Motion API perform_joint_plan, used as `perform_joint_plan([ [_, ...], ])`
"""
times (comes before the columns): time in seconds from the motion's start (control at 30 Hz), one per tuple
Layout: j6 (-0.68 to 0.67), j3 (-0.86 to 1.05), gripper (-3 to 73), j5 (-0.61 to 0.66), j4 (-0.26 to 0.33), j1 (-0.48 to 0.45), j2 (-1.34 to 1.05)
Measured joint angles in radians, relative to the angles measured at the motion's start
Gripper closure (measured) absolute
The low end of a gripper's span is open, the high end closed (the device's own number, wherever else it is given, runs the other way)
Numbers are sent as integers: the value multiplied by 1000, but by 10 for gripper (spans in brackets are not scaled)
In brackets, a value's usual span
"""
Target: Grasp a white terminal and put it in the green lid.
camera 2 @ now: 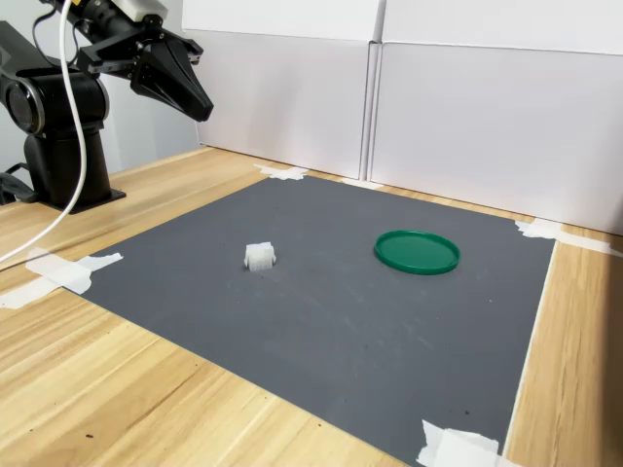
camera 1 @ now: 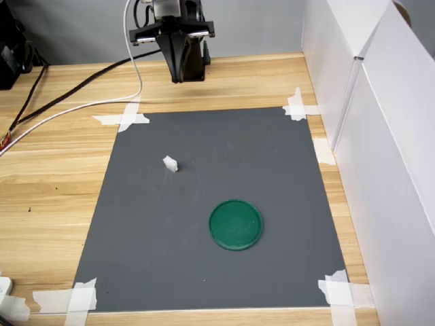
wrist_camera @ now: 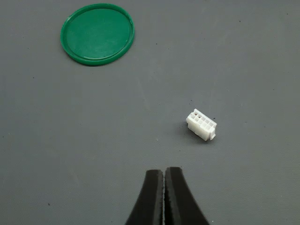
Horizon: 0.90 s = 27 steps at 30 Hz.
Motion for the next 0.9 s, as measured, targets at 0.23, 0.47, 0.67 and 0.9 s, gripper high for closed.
perform_joint_plan([
  [0.23,-15,0,710,0,0,0,0],
  [0.47,-94,-13,710,25,0,0,9],
  [0.67,-174,-75,710,114,-3,0,110],
  [0.9,-274,-203,710,209,-4,0,244],
])
